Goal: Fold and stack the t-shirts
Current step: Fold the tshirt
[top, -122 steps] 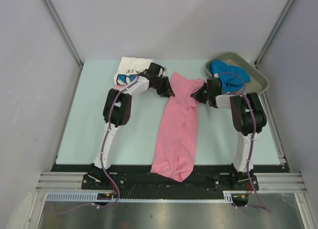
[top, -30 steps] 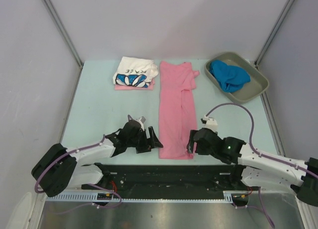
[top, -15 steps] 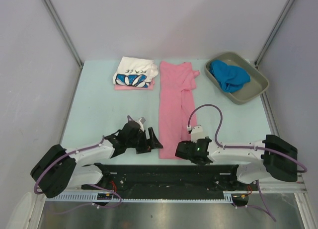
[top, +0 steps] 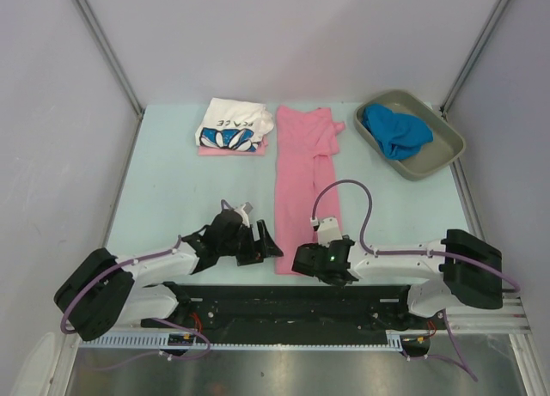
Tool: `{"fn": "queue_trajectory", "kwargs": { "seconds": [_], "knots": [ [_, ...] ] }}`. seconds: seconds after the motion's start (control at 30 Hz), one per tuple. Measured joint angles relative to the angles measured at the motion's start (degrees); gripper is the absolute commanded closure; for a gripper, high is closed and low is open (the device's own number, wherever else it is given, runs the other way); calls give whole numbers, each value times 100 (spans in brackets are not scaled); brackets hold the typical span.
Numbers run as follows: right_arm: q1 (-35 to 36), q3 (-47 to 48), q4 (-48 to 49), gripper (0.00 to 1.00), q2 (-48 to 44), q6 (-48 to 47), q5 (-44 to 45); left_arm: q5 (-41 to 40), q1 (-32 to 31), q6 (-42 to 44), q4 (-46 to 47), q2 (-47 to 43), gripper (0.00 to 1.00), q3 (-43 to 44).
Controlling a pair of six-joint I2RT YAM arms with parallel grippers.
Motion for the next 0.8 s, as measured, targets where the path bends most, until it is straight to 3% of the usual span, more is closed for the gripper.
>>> {"fn": "queue_trajectory", "kwargs": {
  "seconds": [0.8],
  "knots": [
    [-280, 94, -76, 40, 765, 249, 264, 74, 0, 0, 258, 85, 12, -61]
  ]
}}
